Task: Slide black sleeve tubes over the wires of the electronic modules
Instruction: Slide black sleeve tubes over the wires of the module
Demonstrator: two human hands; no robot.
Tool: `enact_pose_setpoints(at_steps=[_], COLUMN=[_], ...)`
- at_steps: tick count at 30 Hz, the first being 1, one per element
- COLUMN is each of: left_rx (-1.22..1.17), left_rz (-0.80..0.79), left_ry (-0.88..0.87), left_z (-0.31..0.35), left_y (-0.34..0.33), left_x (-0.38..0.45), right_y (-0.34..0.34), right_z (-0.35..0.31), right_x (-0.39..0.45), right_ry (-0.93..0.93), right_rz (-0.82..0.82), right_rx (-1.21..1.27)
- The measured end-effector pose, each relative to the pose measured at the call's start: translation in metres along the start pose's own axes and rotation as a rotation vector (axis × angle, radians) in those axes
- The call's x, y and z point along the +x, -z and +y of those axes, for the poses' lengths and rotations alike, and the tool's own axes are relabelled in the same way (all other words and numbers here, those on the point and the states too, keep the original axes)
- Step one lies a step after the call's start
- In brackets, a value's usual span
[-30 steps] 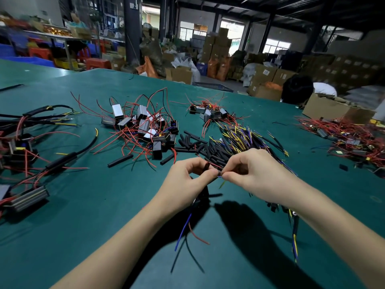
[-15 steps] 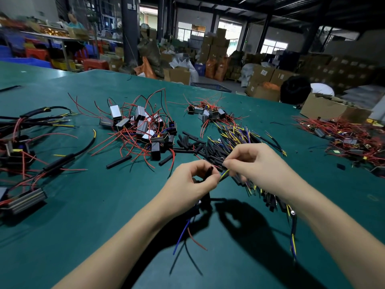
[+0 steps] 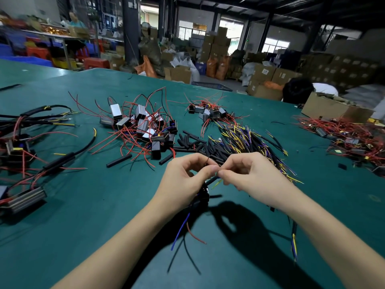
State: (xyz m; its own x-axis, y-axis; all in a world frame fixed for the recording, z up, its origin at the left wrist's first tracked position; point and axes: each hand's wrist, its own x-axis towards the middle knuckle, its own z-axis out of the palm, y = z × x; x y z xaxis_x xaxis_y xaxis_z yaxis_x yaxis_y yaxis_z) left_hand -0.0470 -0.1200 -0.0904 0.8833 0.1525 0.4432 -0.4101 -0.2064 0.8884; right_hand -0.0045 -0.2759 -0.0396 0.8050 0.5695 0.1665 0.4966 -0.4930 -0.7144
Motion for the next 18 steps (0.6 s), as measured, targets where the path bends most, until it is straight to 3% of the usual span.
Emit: enact_pose_setpoints(at_steps=[4, 8, 12, 18], left_rx=[0.077, 0.050, -0.040, -0.177], left_rz=[-0.035, -0.081, -0.049, -0.088], left_ry=[0.020, 0.085, 0.109, 0.133], left_z=[0.001, 0.002, 0.002, 0.001], left_y=[0.004, 0.008, 0.008, 0.004], left_x=[0.001, 0.005, 0.004, 0.001], right_y=[0.006, 0.002, -0.005, 0.001], right_z=[0.000, -0.001, -0.002, 0.000], right_x=[-0.003, -0.007, -0.006, 0.001], right_ry=[0.120, 0.200, 0.173, -0.051], right_rz=[0.020, 0.145, 0.188, 0.223], right_rx=[-0.267, -0.476, -0.173, 0.063])
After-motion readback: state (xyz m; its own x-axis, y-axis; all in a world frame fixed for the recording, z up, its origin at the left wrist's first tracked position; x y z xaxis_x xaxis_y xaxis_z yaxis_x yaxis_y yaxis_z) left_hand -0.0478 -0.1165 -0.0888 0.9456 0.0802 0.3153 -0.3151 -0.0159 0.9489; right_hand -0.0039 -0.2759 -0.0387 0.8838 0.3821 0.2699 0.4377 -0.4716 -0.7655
